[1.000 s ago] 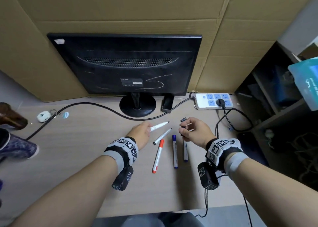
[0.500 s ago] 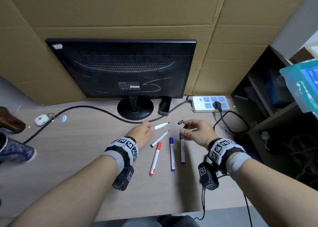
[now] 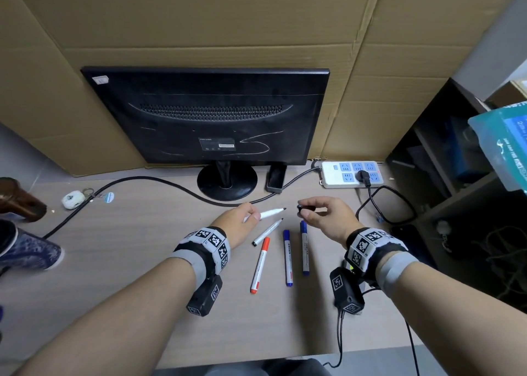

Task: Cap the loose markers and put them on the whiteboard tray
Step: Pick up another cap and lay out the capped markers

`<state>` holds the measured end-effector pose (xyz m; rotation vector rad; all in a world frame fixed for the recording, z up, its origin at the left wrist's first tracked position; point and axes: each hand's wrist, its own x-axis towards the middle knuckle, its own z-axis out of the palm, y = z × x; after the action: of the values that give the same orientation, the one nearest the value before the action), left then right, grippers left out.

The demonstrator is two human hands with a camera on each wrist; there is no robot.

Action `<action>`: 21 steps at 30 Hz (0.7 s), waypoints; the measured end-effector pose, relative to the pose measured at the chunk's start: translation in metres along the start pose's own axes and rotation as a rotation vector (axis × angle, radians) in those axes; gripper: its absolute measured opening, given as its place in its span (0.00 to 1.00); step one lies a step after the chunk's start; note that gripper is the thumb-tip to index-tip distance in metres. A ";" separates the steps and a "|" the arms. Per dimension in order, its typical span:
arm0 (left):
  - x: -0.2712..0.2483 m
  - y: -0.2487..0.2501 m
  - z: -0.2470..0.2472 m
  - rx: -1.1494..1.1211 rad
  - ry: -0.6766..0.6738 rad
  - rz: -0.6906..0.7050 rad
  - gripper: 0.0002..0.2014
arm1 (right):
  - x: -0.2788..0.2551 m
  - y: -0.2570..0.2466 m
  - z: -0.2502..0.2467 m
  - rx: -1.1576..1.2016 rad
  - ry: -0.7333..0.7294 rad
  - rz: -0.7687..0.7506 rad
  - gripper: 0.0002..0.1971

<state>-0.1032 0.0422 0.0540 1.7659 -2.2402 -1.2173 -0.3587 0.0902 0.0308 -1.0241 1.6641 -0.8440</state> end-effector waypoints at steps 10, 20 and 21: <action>0.000 -0.001 0.000 -0.044 -0.005 0.031 0.10 | -0.005 -0.011 0.004 0.224 -0.092 -0.038 0.11; -0.004 -0.004 0.000 -0.062 0.003 0.060 0.10 | -0.012 -0.018 0.007 0.282 -0.117 -0.014 0.11; -0.005 -0.004 0.000 -0.062 -0.001 0.065 0.10 | -0.012 -0.019 0.007 0.285 -0.119 -0.012 0.10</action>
<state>-0.0985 0.0462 0.0534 1.6579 -2.2166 -1.2598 -0.3450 0.0933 0.0495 -0.8688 1.3917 -0.9770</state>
